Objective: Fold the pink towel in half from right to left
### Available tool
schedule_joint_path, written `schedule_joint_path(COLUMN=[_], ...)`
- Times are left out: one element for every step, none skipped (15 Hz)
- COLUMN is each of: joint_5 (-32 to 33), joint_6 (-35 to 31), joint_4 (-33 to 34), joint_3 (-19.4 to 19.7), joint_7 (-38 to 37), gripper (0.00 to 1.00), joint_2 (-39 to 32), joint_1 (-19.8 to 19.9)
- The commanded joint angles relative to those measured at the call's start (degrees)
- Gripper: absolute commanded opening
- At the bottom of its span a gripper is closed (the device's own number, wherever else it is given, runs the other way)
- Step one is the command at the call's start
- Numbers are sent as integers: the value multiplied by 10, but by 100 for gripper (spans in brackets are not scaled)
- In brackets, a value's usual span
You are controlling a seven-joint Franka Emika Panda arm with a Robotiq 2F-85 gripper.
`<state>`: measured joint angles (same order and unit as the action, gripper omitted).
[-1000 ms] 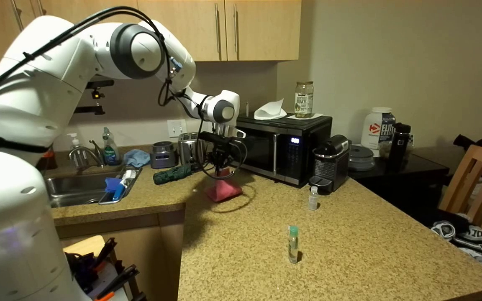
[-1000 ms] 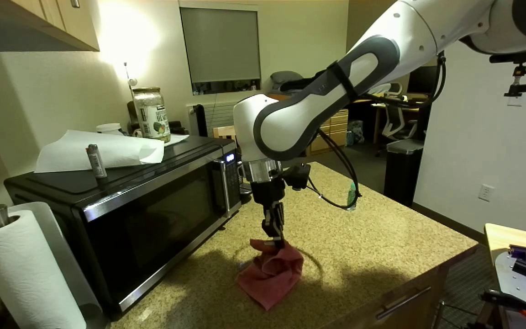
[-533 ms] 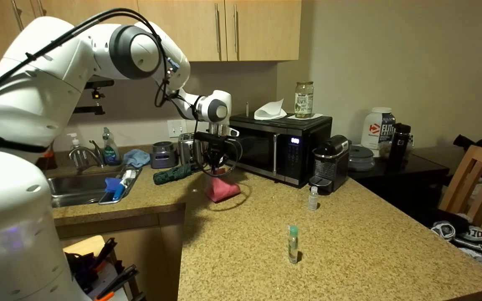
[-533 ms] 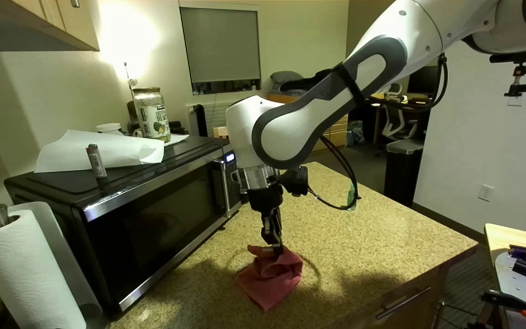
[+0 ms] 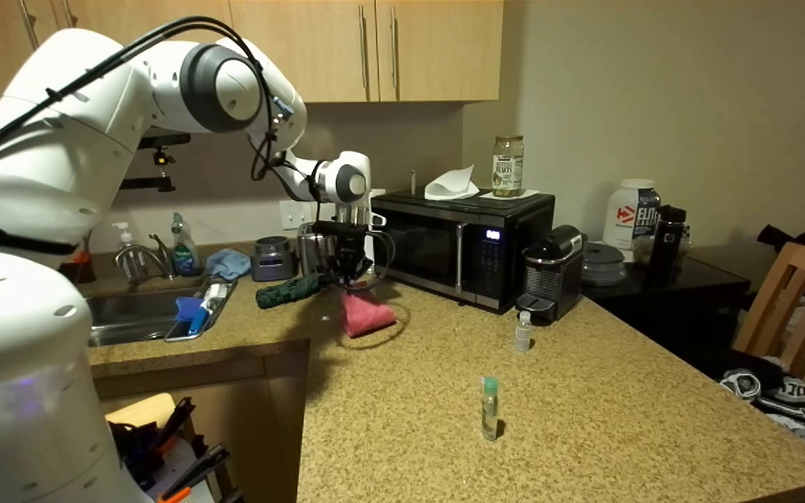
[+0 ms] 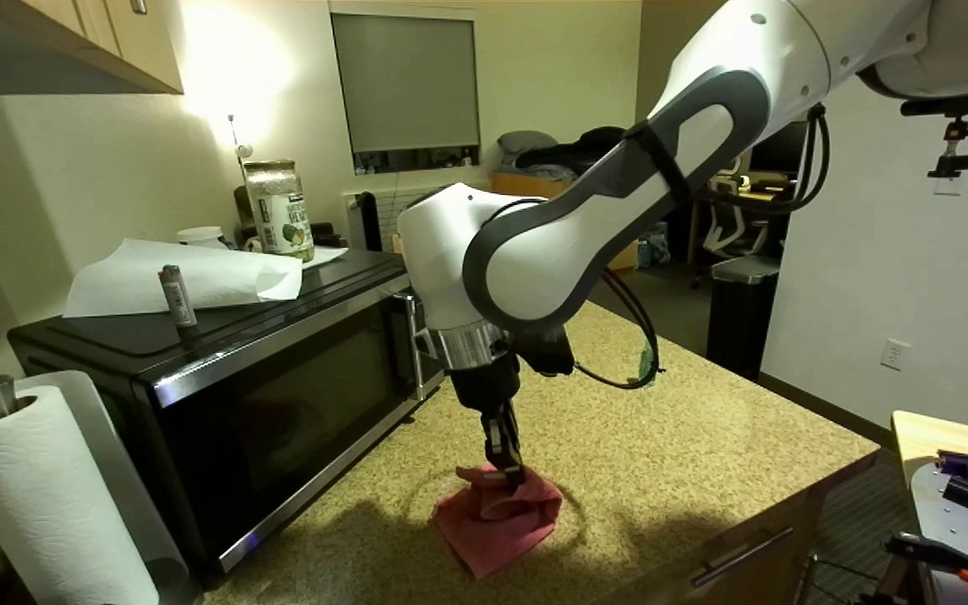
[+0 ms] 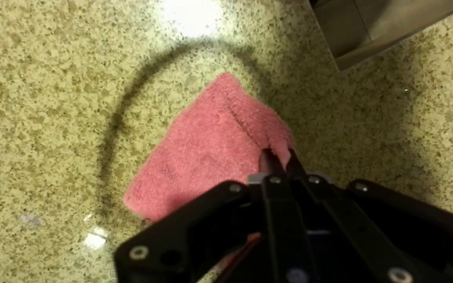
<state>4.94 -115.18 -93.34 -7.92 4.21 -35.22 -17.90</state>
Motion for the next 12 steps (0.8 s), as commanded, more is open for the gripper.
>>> schedule_joint_path(joint_5=[32, 37, 42, 42, 44, 51, 54, 61, 67, 74, 79, 86], joint_6=[7, 7, 8, 10, 11, 12, 15, 16, 17, 19, 24, 26], joint_4=[-21, -24, -25, -25, -25, -23, -19, -15, -12, -7, 0, 5], joint_3=[-1, -1, -1, -2, -1, 2, 4, 6, 9, 11, 14, 16], joint_7=[-15, -14, -15, -13, -14, -19, -22, -27, -32, -38, -47, -56], gripper=[5, 5, 5, 5, 5, 5, 5, 5, 5, 5, 5, 5], joint_2=[11, 10, 9, 9, 9, 8, 6, 3, 2, -1, -6, -9], joint_1=[-8, -10, -10, -8, -9, -11, -12, -13, -14, -16, -19, -21])
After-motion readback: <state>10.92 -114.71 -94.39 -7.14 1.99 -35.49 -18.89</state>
